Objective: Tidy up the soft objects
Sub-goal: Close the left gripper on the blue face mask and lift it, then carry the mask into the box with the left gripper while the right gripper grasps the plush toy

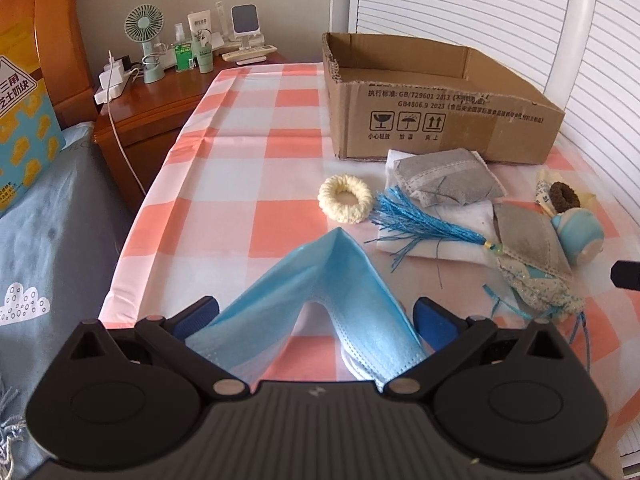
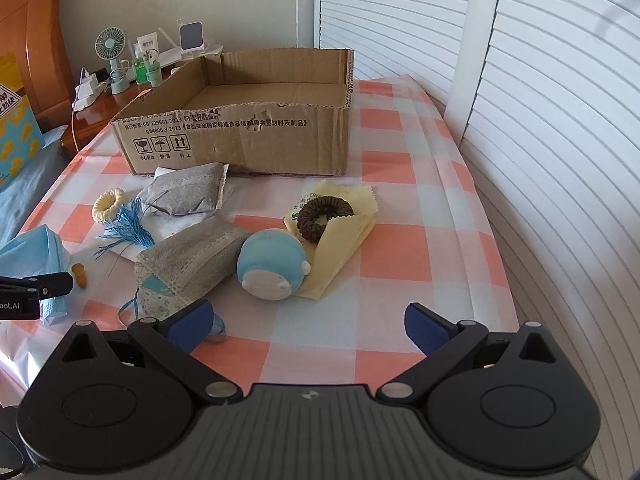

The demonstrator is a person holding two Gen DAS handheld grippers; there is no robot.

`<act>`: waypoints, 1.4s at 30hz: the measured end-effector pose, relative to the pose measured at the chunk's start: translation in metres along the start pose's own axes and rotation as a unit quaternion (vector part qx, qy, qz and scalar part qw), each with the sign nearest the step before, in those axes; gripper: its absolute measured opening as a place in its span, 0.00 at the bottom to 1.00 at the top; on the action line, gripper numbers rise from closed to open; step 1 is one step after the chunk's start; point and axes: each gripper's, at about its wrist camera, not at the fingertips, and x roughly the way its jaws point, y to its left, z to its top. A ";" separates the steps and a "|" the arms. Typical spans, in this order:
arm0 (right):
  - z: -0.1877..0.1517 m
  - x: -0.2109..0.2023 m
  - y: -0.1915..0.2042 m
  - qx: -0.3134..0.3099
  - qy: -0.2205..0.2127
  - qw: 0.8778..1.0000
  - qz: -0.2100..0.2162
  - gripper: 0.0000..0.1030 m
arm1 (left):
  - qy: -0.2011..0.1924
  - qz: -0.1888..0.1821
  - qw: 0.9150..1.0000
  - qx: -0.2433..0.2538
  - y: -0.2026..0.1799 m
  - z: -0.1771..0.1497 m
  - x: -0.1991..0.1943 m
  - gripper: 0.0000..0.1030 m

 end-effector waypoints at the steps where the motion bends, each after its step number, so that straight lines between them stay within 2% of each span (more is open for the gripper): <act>1: 0.000 0.001 0.001 -0.002 0.001 1.000 0.001 1.00 | 0.002 0.001 1.000 0.000 0.001 -0.001 -0.002 0.97; 5: 0.000 0.001 0.004 -0.009 0.000 1.000 0.004 1.00 | 0.001 -0.004 1.000 -0.003 0.004 -0.005 -0.009 0.96; 7: 0.001 0.003 0.005 -0.012 0.002 1.000 0.005 1.00 | 0.007 0.001 1.000 -0.006 0.006 -0.007 -0.008 0.83; 11: 0.002 0.002 0.008 -0.018 -0.003 1.000 0.009 1.00 | 0.014 -0.006 1.000 -0.023 0.012 -0.013 -0.009 0.72; 13: 0.003 0.001 0.009 -0.023 -0.011 1.000 0.011 1.00 | 0.016 -0.009 0.999 -0.029 0.014 -0.015 -0.009 0.61; 15: 0.003 -0.001 0.012 -0.032 -0.025 0.999 0.014 0.97 | 0.016 -0.013 0.999 -0.033 0.016 -0.017 -0.008 0.56; 16: 0.003 -0.001 0.013 -0.038 -0.032 0.999 0.015 0.95 | 0.015 -0.013 0.999 -0.035 0.017 -0.017 -0.008 0.56; 18: 0.004 -0.001 0.017 -0.051 -0.036 0.998 0.022 0.83 | 0.014 -0.014 0.999 -0.037 0.018 -0.018 -0.008 0.56; 22: 0.009 0.006 0.021 -0.064 -0.045 0.997 0.026 0.73 | 0.012 -0.012 0.999 -0.037 0.018 -0.018 -0.008 0.55; 24: 0.011 0.011 0.023 -0.069 -0.043 0.996 0.026 0.64 | 0.011 -0.012 0.999 -0.038 0.019 -0.018 -0.008 0.55; 29: 0.014 0.026 0.027 -0.081 -0.039 0.996 0.017 0.54 | 0.011 -0.013 0.999 -0.037 0.020 -0.017 -0.007 0.51; 32: 0.012 0.031 0.029 -0.091 -0.039 0.995 0.000 0.50 | 0.013 -0.014 0.999 -0.036 0.021 -0.017 -0.008 0.47; 37: 0.012 0.027 0.028 -0.090 -0.044 0.995 -0.001 0.47 | 0.016 -0.018 0.999 -0.028 0.024 -0.014 -0.008 0.34; 42: 0.013 0.018 0.028 -0.091 -0.054 0.994 0.004 0.47 | 0.020 -0.030 0.999 -0.019 0.027 -0.012 -0.012 0.29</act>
